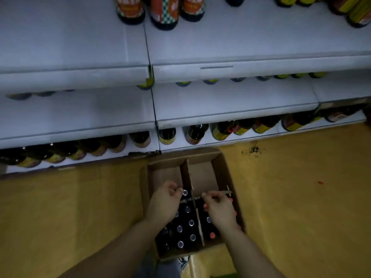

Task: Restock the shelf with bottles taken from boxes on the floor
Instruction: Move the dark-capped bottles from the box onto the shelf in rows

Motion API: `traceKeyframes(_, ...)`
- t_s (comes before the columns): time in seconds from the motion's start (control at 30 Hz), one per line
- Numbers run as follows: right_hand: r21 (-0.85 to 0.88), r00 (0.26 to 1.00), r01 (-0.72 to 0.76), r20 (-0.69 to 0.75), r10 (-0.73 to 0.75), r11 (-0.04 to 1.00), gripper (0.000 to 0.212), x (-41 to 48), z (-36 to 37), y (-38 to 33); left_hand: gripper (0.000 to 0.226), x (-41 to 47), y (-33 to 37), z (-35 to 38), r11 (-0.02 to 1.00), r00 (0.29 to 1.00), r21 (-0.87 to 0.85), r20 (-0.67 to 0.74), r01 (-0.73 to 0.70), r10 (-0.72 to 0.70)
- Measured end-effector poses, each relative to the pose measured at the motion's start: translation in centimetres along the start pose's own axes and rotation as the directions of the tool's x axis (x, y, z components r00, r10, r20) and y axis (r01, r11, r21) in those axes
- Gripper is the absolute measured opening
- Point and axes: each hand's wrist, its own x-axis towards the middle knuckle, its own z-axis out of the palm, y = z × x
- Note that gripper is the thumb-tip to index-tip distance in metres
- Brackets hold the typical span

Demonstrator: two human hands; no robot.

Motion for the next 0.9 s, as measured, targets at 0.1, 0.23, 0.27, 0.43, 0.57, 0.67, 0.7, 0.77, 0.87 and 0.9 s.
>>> traceKeyframes(0.1,-0.042,1.0,0.022,0.013,-0.021,0.999,0.023,2.9,2.0,2.2,0.013,2.8,-3.1,1.8,1.0,1.0,-0.009,-0.022,0.018,-0.018)
traceKeyframes(0.23,-0.067,0.998,0.024,0.053,-0.02,0.997,0.014,7.2,4.2,4.6,0.014,6.6,-7.0,4.5,0.999,1.0,0.014,-0.003,0.031,-0.031)
traceKeyframes(0.27,-0.077,0.998,0.03,0.056,-0.026,0.997,0.016,8.4,4.9,5.2,0.017,7.7,-7.9,5.3,0.999,0.999,0.012,-0.002,0.034,-0.034)
traceKeyframes(0.43,-0.119,0.998,0.029,0.057,-0.023,0.992,0.02,14.1,8.6,8.4,0.023,12.9,-12.3,9.0,0.998,0.999,0.057,0.021,0.04,-0.041)
traceKeyframes(0.57,-0.147,0.999,-0.003,0.05,0.01,0.989,0.027,18.4,11.6,10.8,0.019,16.1,-15.9,11.6,0.995,0.999,0.096,0.008,0.035,-0.036)
traceKeyframes(0.67,-0.177,0.999,-0.001,0.043,0.009,0.984,0.035,21.0,13.5,12.2,0.019,17.8,-18.1,12.8,0.988,1.0,0.154,-0.011,0.011,-0.01)
traceKeyframes(0.7,-0.198,0.999,0.015,0.044,-0.007,0.98,0.037,21.8,14.0,12.5,0.019,18.4,-18.7,13.0,0.984,1.0,0.179,-0.018,0.006,-0.002)
traceKeyframes(0.77,-0.278,0.998,0.055,0.052,-0.042,0.959,0.042,22.9,14.9,13.1,0.023,19.4,-19.9,13.3,0.961,0.999,0.274,-0.028,-0.021,0.029)
traceKeyframes(0.87,-0.393,0.994,0.104,0.068,-0.084,0.914,0.048,24.4,15.7,14.2,0.034,20.6,-21.2,13.5,0.889,0.999,0.457,-0.004,-0.044,0.052)
traceKeyframes(0.9,-0.423,0.992,0.117,0.082,-0.091,0.899,0.049,25.0,16.0,14.6,0.038,20.9,-21.6,13.7,0.866,0.999,0.497,0.012,-0.043,0.043)
